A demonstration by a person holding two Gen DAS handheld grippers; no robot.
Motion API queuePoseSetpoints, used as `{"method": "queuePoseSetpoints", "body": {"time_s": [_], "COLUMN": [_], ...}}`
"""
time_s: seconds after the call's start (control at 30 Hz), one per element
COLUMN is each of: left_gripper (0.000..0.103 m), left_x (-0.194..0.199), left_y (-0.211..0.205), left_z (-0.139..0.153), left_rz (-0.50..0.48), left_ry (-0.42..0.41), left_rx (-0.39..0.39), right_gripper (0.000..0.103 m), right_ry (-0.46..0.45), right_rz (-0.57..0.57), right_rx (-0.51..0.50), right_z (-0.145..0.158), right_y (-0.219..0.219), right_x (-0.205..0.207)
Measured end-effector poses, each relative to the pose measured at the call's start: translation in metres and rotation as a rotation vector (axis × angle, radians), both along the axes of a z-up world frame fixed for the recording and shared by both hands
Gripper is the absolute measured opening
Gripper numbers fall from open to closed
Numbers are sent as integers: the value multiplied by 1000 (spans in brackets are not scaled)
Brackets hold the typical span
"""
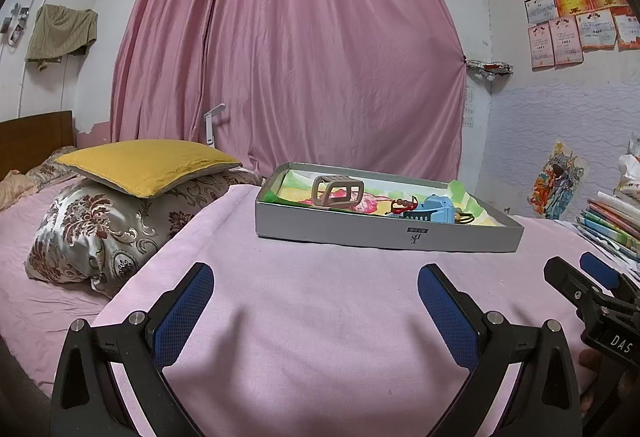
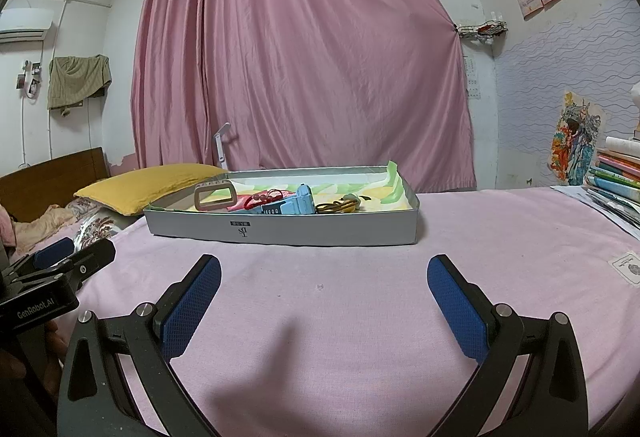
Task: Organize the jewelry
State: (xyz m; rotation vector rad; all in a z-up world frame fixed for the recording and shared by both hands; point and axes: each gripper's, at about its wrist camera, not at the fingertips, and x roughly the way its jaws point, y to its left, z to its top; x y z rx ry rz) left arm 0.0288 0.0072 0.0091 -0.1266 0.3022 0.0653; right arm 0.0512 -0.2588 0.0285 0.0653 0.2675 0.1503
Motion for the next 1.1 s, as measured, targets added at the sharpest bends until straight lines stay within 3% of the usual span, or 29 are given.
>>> {"method": "queuePoseSetpoints", "body": {"time_s": [1.1], "left_gripper": [102], "left_x": [1], "left_y": [1], "left_z": [0], "left_rz": [-4], "left_ry": [5], "left_rx": [-2], "right_gripper": [101], "right_ry": [0], "right_rz": [4], "right_rx": [8], "right_z": [-1], "right_y": [2], "right_x": [3]}}
